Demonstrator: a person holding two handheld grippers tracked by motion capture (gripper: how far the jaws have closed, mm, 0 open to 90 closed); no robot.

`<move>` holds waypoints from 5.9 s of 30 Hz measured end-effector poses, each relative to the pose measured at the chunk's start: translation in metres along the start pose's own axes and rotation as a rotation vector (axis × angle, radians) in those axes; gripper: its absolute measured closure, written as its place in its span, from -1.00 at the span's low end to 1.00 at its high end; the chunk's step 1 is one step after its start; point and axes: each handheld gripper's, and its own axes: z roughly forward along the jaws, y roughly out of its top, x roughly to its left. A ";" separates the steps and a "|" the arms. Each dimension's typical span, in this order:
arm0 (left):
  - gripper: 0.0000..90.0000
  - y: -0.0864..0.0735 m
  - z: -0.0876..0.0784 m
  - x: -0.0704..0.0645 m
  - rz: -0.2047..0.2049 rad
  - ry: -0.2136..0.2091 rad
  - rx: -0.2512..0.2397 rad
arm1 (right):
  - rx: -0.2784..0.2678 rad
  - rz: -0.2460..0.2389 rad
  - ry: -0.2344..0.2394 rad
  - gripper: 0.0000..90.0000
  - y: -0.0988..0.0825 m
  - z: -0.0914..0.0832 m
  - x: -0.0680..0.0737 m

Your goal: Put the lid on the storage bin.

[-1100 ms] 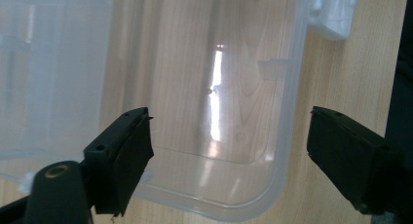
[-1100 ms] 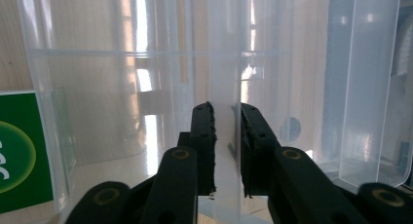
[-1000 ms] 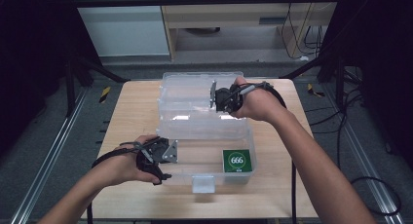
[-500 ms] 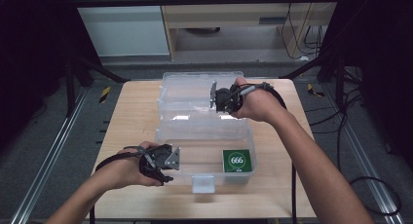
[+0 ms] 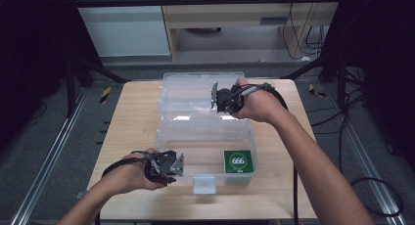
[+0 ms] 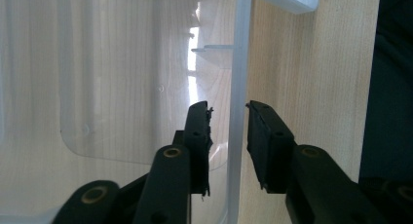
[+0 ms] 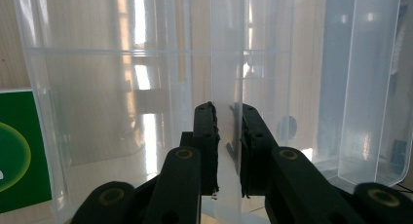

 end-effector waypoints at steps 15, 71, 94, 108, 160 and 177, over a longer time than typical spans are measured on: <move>0.83 -0.005 0.003 -0.003 -0.079 0.010 -0.047 | 0.001 -0.013 0.001 0.82 0.004 -0.001 0.002; 0.77 -0.005 0.006 -0.005 -0.194 0.065 -0.097 | -0.081 -0.073 -0.098 0.87 0.006 -0.043 0.068; 0.76 -0.005 0.007 -0.006 -0.194 0.074 -0.108 | -0.124 -0.076 -0.101 0.84 -0.004 -0.048 0.096; 0.76 -0.005 0.007 -0.007 -0.186 0.077 -0.106 | -0.141 -0.082 -0.101 0.83 -0.008 -0.048 0.100; 0.26 -0.008 -0.049 -0.019 -0.205 0.076 -0.354 | -0.168 -0.068 -0.050 0.81 -0.014 -0.048 0.108; 0.99 -0.061 -0.115 0.030 -0.576 0.275 -0.568 | -0.174 -0.069 -0.061 0.80 -0.016 -0.048 0.113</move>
